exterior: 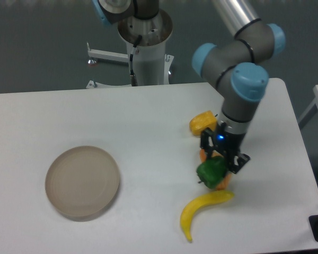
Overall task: Pick up the green pepper from the table
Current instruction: 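Lift the green pepper up and carry it toward the banana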
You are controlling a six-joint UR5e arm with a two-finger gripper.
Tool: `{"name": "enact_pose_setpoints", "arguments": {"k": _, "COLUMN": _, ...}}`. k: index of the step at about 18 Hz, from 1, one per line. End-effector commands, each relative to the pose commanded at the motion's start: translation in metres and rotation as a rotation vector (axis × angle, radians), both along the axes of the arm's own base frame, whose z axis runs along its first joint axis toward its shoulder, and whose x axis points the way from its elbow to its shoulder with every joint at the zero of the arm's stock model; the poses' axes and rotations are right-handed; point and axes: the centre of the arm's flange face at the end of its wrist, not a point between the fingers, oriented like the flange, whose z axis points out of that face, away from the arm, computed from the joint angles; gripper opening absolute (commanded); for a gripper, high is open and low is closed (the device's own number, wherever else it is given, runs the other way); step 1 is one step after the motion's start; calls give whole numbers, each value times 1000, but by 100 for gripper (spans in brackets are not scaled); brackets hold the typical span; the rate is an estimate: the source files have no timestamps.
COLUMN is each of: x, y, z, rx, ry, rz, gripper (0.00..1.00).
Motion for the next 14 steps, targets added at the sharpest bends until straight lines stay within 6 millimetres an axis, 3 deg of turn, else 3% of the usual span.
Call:
{"name": "enact_pose_setpoints", "arguments": {"k": 2, "x": -11, "y": 2, "z": 6, "rx": 7, "ry": 9, "rz": 5, "gripper": 33}}
{"name": "enact_pose_setpoints", "arguments": {"k": 14, "x": -13, "y": 3, "z": 7, "rx": 8, "ry": 10, "rz": 8, "gripper": 33}}
